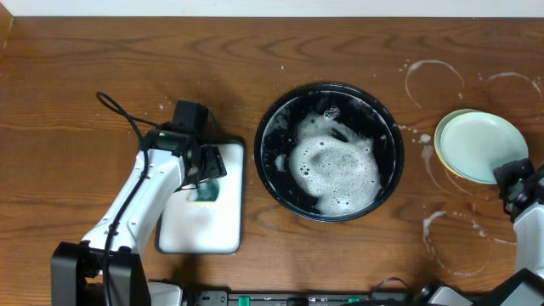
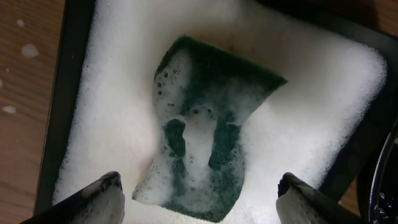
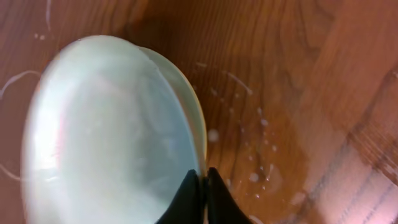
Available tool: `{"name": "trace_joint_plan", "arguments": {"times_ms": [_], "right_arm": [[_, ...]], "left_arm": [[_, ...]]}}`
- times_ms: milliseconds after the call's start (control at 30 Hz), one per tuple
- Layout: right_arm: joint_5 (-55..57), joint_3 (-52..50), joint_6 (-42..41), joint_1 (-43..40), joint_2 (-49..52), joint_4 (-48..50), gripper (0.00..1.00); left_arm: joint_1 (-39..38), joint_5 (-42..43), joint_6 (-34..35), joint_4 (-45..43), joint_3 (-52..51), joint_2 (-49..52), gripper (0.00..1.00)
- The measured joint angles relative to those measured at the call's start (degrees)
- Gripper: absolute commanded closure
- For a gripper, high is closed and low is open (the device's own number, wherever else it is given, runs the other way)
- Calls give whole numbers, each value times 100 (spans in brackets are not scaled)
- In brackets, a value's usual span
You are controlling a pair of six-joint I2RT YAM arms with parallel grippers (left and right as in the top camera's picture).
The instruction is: Clean dirty plates on tray and stack at the side
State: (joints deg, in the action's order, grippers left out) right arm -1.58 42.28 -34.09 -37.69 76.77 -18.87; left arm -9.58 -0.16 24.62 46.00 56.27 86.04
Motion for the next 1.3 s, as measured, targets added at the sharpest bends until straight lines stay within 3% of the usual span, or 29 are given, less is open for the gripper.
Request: {"name": "trace_joint_plan", "arguments": {"times_ms": [33, 67, 400, 533, 800, 900, 967, 1000, 1033, 1300], "right_arm": [[-20, -9, 11, 0, 11, 87, 66], [-55, -11, 74, 0, 20, 168, 61], [-1641, -15, 457, 203, -422, 197, 59], [-1985, -13, 699, 881, -1145, -85, 60], [-2208, -13, 1320, 3034, -2146, -404, 63], [-2194, -13, 1574, 3978, -2271, -341, 53], [-2210, -13, 1810, 4553, -2273, -258, 40], [-2201, -13, 1947, 4791, -2273, -214, 29], [-2210, -13, 2055, 5003, -2273, -162, 1], [-2153, -13, 2371, 5484, -2273, -245, 1]], "left_arm": [[0, 0, 0, 0, 0, 0, 19], [0, 0, 0, 0, 0, 0, 19], [0, -2, 0, -2, 0, 0, 19], [0, -2, 0, -2, 0, 0, 19], [0, 0, 0, 0, 0, 0, 19], [0, -2, 0, 0, 0, 0, 19], [0, -2, 0, 0, 0, 0, 19], [0, 0, 0, 0, 0, 0, 19], [0, 0, 0, 0, 0, 0, 19], [0, 0, 0, 0, 0, 0, 19]]}}
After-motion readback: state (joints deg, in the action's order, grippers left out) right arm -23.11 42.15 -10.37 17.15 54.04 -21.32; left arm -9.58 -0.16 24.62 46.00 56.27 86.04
